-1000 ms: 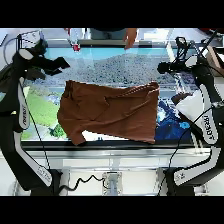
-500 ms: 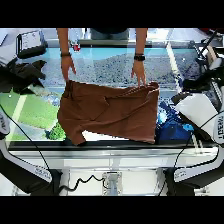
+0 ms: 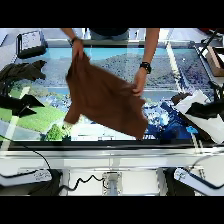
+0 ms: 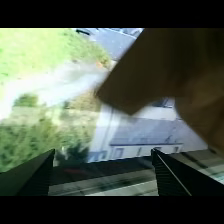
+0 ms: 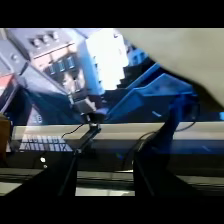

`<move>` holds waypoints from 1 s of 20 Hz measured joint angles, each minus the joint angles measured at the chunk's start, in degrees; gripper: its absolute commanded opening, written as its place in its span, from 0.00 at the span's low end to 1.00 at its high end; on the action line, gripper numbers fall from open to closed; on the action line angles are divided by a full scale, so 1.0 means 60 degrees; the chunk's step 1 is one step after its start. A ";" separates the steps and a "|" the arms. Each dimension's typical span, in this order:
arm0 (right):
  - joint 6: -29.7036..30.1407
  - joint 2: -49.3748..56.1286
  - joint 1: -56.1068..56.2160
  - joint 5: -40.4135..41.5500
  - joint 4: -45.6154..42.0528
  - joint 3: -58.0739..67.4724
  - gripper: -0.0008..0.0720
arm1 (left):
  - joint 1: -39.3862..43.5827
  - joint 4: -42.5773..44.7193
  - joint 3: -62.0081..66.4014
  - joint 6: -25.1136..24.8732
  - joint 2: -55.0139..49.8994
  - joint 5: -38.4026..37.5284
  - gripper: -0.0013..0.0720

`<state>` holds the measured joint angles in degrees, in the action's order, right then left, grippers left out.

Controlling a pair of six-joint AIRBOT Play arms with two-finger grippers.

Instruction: Fold the shirts.

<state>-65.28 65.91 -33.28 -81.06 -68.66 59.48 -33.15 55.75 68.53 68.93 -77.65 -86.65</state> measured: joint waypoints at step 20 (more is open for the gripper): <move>0.1137 -0.7548 -0.0423 -0.0208 1.0265 -0.4255 0.52 | 0.0015 -0.6247 -0.4091 -0.0157 0.8553 0.1107 0.97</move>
<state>-58.46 20.62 -35.81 -82.30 -7.07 33.95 -33.06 18.26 43.99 67.99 -26.33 -80.01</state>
